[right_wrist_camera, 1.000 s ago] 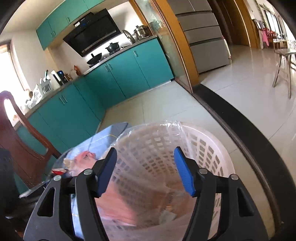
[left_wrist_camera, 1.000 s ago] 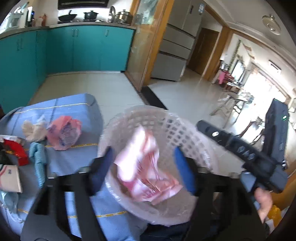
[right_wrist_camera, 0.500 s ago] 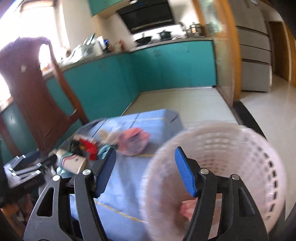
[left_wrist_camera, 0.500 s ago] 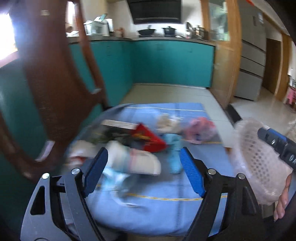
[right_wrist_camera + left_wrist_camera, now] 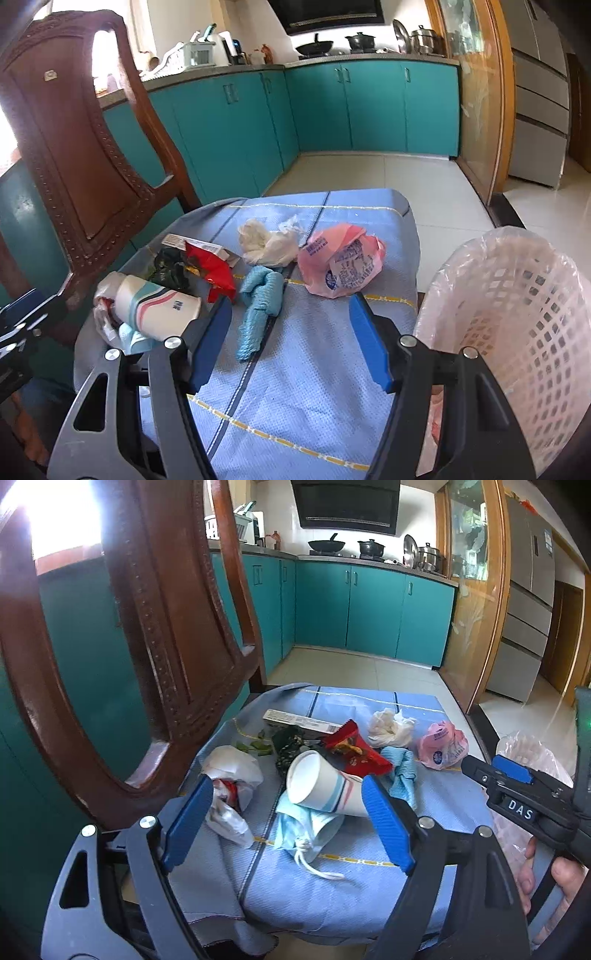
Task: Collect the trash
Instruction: 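Grasp the pink plastic bag with the right gripper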
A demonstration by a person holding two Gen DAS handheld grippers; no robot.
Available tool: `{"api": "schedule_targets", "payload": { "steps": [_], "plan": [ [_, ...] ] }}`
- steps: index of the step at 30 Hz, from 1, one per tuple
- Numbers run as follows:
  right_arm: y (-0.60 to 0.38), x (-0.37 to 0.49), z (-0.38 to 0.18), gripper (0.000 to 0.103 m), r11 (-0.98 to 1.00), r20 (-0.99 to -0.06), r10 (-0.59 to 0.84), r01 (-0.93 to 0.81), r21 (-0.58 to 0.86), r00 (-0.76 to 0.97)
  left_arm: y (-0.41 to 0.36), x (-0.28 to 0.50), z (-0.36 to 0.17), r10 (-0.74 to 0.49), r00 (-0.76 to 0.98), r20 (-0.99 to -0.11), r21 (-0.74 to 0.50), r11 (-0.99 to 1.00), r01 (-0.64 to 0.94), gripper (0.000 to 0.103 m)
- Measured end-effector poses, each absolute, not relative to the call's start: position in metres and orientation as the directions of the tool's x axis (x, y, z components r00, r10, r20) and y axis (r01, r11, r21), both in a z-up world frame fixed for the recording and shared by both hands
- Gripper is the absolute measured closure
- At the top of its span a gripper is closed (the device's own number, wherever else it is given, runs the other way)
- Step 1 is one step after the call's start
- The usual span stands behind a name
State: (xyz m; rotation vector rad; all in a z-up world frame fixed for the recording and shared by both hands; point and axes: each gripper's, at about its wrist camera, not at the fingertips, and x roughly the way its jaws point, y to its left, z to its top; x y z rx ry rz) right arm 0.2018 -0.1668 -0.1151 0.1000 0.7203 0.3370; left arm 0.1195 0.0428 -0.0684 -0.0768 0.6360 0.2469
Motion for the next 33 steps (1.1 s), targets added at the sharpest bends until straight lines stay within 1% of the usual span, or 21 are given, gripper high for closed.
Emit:
{"api": "schedule_targets", "payload": {
  "steps": [7,12,19,23,28,29,30,31,32,33],
  "plan": [
    [-0.182,0.218,-0.119,0.038,0.957,-0.649,0.288,-0.179,0.23,0.704,0.058,0.118,-0.075,0.199,0.772,-0.604,-0.024,0.963,-0.267,0.019],
    [-0.171,0.243,-0.113,0.038,0.968,-0.647,0.25,-0.176,0.178,0.72,0.058,0.122,-0.081,0.19,0.766,-0.614,-0.024,0.965,-0.259,0.018],
    [-0.137,0.297,-0.136,0.038,0.989,-0.704,0.147,-0.089,0.119,0.695,0.056,0.126,-0.085,0.205,0.756,-0.622,0.004,0.966,-0.258,0.016],
    [-0.122,0.306,-0.154,0.037,0.996,-0.733,0.075,-0.079,0.03,0.676,0.056,0.125,-0.087,0.218,0.751,-0.623,0.021,0.965,-0.262,0.015],
    [-0.116,0.309,-0.163,0.037,0.996,-0.747,0.053,-0.092,-0.01,0.662,0.054,0.126,-0.09,0.211,0.746,-0.632,0.026,0.968,-0.251,0.015],
    [-0.115,0.308,-0.164,0.041,0.995,-0.747,0.048,-0.099,-0.023,0.663,0.053,0.125,-0.09,0.208,0.746,-0.632,0.026,0.968,-0.248,0.015],
    [-0.114,0.307,-0.165,0.048,0.994,-0.745,0.043,-0.104,-0.035,0.665,0.053,0.125,-0.09,0.206,0.747,-0.632,0.024,0.969,-0.247,0.015],
    [-0.113,0.306,-0.165,0.048,0.993,-0.744,0.043,-0.111,-0.043,0.667,0.053,0.124,-0.089,0.206,0.747,-0.632,0.023,0.969,-0.247,0.015],
    [-0.113,0.304,-0.165,0.051,0.992,-0.742,0.047,-0.121,-0.047,0.669,0.053,0.124,-0.089,0.206,0.748,-0.631,0.02,0.968,-0.249,0.015],
    [-0.113,0.302,-0.165,0.055,0.991,-0.739,0.049,-0.127,-0.05,0.672,0.054,0.123,-0.088,0.205,0.749,-0.63,0.018,0.968,-0.25,0.015]
  ]
}}
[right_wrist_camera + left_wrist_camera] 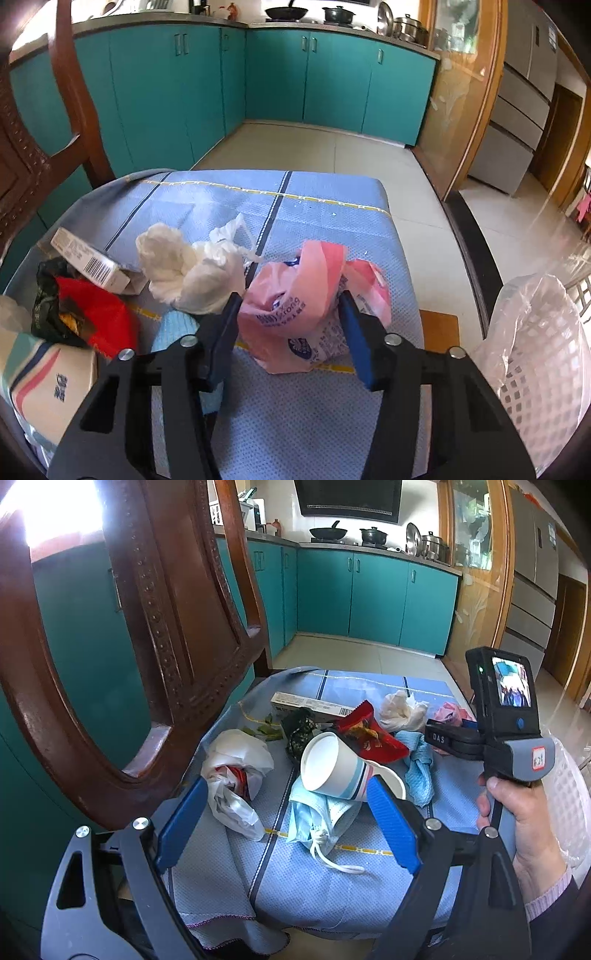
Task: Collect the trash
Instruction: 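Grasp the pink plastic bag with the right gripper, then grasp the white paper cup with the left gripper while the right gripper holds the pink bag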
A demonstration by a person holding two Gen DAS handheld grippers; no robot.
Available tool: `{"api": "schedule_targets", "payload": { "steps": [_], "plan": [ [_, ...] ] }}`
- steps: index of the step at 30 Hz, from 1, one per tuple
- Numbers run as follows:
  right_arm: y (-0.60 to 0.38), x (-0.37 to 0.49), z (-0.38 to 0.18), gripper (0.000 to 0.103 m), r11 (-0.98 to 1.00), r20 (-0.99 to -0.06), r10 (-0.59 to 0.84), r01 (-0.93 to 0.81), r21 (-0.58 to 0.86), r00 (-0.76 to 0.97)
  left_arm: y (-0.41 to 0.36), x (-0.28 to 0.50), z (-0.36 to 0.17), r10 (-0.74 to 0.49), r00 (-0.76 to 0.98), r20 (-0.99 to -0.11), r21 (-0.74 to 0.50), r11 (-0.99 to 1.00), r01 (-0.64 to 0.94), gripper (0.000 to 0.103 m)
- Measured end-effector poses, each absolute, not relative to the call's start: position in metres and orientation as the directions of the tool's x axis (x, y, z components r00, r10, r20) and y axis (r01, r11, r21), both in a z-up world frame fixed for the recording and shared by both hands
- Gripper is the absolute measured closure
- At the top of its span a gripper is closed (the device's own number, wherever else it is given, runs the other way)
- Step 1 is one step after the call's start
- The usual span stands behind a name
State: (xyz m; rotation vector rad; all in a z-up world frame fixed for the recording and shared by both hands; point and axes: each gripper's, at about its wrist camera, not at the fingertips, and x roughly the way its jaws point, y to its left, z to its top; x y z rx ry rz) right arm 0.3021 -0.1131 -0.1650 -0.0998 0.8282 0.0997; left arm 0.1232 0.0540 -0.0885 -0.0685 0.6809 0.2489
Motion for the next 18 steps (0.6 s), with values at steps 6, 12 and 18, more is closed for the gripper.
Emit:
{"api": "schedule_targets", "payload": {
  "steps": [6,12,18],
  "plan": [
    [-0.119,0.285,-0.161,0.063,0.987,-0.731,0.099,-0.159,-0.014,0.675,0.056,0.121,-0.087,0.207,0.749,-0.629,0.01,0.966,-0.258,0.015],
    [-0.139,0.252,-0.138,0.064,0.983,-0.696,0.173,-0.171,0.073,0.697,0.055,0.123,-0.089,0.194,0.744,-0.639,-0.006,0.966,-0.257,0.012],
    [-0.172,0.22,-0.12,0.063,0.958,-0.658,0.284,-0.185,0.217,0.698,0.056,0.131,-0.096,0.139,0.74,-0.658,-0.062,0.969,-0.238,0.005]
  ]
}}
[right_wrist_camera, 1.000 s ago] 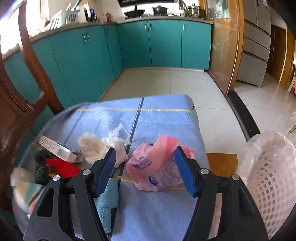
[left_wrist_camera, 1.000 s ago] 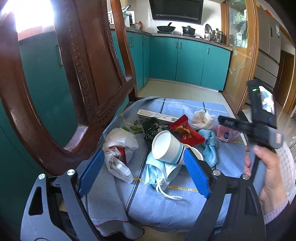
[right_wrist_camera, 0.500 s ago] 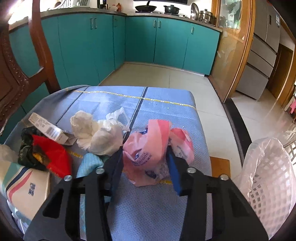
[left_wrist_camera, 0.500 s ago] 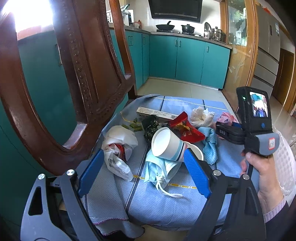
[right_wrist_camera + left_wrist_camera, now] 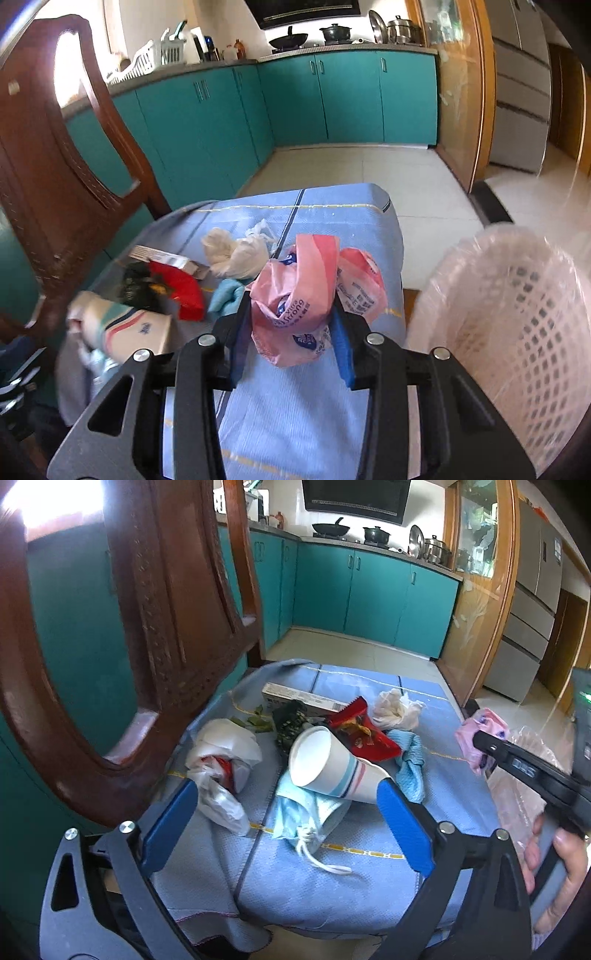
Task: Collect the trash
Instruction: 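Grasp the white paper cup with the left gripper while the right gripper holds the pink bag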
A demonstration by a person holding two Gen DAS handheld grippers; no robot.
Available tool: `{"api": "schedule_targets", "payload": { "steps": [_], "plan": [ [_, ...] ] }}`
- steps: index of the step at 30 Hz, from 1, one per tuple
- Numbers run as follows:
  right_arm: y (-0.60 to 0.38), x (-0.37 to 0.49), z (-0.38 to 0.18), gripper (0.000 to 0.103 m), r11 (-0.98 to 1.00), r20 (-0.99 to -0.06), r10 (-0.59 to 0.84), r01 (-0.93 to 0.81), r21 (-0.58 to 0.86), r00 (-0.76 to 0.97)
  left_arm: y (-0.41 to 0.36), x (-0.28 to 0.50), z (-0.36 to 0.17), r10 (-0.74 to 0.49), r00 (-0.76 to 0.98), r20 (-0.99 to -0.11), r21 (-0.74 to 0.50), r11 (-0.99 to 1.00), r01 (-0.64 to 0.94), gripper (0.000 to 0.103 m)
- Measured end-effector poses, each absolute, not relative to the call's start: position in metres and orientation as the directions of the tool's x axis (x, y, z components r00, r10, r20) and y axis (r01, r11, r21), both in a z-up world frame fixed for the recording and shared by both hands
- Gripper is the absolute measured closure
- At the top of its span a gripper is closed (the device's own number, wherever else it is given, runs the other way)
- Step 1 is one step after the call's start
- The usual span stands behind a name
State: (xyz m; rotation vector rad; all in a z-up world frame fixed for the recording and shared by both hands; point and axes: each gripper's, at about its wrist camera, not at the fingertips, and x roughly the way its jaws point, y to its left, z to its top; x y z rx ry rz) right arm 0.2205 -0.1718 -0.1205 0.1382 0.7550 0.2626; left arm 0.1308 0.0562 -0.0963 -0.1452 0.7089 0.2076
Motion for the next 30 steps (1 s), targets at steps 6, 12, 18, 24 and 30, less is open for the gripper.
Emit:
{"api": "schedule_targets", "payload": {
  "steps": [6,12,18,24,30],
  "plan": [
    [-0.18,0.208,-0.12,0.063,0.951,-0.655,0.307,-0.193,0.243,0.69,0.033,0.166,-0.112,0.054,0.716,-0.696,-0.031,0.994,-0.106,0.003],
    [-0.186,0.21,-0.123,0.063,0.944,-0.657,0.324,-0.187,0.273,0.681,0.001,0.2,-0.126,0.136,0.682,-0.719,0.134,0.989,-0.056,0.003],
    [-0.182,0.207,-0.121,0.062,0.942,-0.656,0.334,-0.217,0.256,0.677,-0.007,0.219,-0.149,0.186,0.615,-0.766,0.19,0.98,-0.06,0.003],
    [-0.178,0.207,-0.124,0.062,0.944,-0.671,0.33,-0.227,0.24,0.664,0.004,0.22,-0.162,0.189,0.601,-0.777,0.173,0.981,-0.085,0.004],
    [-0.178,0.206,-0.125,0.062,0.946,-0.677,0.325,-0.228,0.231,0.661,0.017,0.209,-0.154,0.163,0.631,-0.758,0.124,0.987,-0.106,0.011]
  ]
}}
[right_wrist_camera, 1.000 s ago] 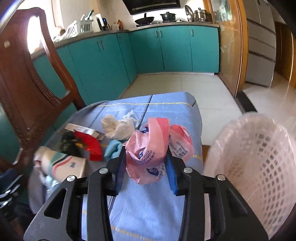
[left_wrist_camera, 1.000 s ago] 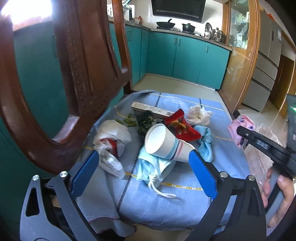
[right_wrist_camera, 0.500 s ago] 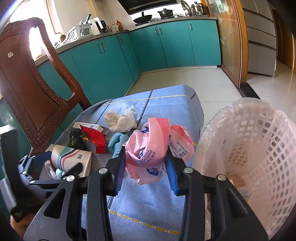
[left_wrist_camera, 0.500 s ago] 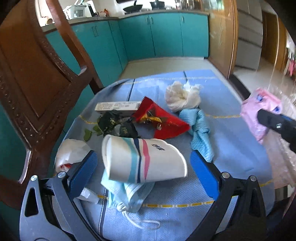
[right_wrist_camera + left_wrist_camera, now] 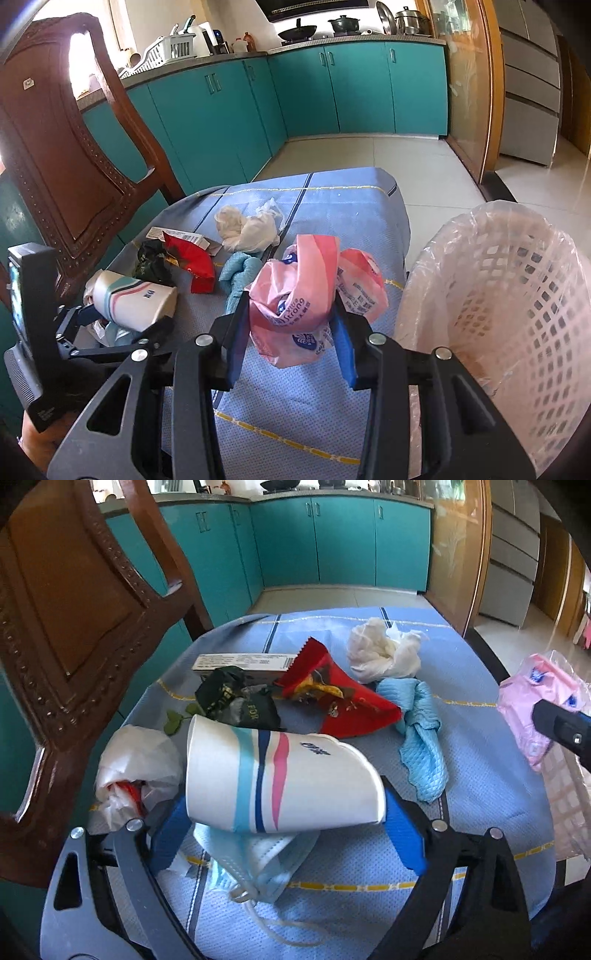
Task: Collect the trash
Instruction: 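Grasp the white paper cup with the left gripper while the right gripper holds the pink bag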
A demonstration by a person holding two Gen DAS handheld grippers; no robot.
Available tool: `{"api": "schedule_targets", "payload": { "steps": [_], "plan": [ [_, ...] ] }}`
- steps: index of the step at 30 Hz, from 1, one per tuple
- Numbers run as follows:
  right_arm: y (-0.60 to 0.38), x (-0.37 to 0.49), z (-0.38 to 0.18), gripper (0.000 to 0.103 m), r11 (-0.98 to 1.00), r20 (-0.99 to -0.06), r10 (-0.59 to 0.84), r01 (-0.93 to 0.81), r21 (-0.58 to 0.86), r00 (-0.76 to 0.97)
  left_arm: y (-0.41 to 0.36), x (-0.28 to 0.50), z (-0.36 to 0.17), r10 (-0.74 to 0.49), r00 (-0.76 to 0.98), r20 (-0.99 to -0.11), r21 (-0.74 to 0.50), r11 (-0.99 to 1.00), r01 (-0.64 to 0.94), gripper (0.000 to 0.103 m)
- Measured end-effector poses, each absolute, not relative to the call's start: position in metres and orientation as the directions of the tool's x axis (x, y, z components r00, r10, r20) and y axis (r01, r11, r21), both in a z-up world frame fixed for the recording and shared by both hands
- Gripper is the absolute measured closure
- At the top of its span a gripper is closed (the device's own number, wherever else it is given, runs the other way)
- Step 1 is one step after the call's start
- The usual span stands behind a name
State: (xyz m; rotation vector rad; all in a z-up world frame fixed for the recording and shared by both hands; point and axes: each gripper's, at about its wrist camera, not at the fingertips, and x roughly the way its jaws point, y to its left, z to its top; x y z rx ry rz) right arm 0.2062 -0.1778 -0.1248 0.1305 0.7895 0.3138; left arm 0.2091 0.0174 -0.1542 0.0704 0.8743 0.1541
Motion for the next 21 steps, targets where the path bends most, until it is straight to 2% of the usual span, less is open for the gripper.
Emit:
{"api": "schedule_targets", "payload": {
  "steps": [14,21],
  "plan": [
    [-0.168,0.205,-0.132,0.062,0.948,-0.694,0.316,-0.246,0.203,0.647,0.013,0.16,-0.11,0.143,0.742,-0.655,0.079,0.99,-0.121,0.011],
    [-0.166,0.204,-0.134,0.062,0.948,-0.697,0.314,-0.253,0.193,0.645,0.013,0.148,-0.104,0.128,0.76,-0.637,0.054,0.991,-0.121,0.011]
  ]
}}
